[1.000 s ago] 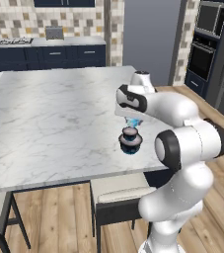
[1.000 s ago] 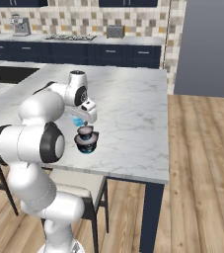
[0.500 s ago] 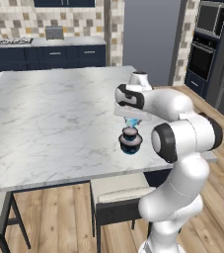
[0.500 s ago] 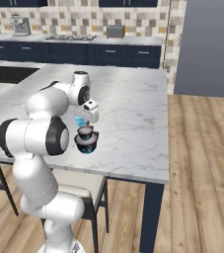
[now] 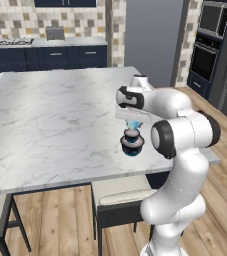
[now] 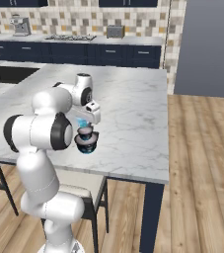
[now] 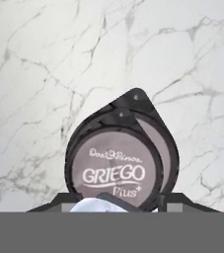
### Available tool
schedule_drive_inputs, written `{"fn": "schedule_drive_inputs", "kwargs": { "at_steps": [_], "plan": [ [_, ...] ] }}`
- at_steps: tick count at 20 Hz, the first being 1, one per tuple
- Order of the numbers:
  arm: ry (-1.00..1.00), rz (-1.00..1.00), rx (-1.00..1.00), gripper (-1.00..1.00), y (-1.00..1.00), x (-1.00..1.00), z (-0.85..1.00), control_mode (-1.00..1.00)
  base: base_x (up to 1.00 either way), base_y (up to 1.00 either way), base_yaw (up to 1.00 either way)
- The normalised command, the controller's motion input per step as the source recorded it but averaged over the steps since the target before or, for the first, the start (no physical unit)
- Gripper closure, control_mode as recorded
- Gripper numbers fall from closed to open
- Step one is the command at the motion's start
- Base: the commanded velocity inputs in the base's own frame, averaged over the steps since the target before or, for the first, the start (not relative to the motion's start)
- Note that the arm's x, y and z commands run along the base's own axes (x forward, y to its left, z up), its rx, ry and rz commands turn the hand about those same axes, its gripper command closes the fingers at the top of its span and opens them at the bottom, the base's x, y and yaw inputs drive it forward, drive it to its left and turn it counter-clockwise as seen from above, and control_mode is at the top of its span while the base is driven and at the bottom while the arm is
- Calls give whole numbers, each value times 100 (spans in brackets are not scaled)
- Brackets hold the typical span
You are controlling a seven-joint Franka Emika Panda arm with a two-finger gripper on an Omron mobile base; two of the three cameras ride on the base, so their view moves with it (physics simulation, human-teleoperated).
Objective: Stack the yogurt containers by placing the smaller containers on top of the larger containers.
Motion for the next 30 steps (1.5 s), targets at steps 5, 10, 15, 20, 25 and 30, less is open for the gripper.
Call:
{"fn": "schedule_drive_inputs", "kwargs": {
  "at_steps": [5,10,15,20,25,30],
  "plan": [
    [5,0,0,100,0,12,-15,-100,0,0,0],
    [5,0,0,100,0,10,-17,-100,0,0,0],
    [3,0,0,100,-3,5,-16,-100,0,0,0],
    [3,0,0,100,-5,0,-15,-100,0,0,0],
    [2,0,0,100,-4,2,-14,-100,0,0,0],
    [2,0,0,-100,0,2,-8,-100,0,0,0]
  ]
}}
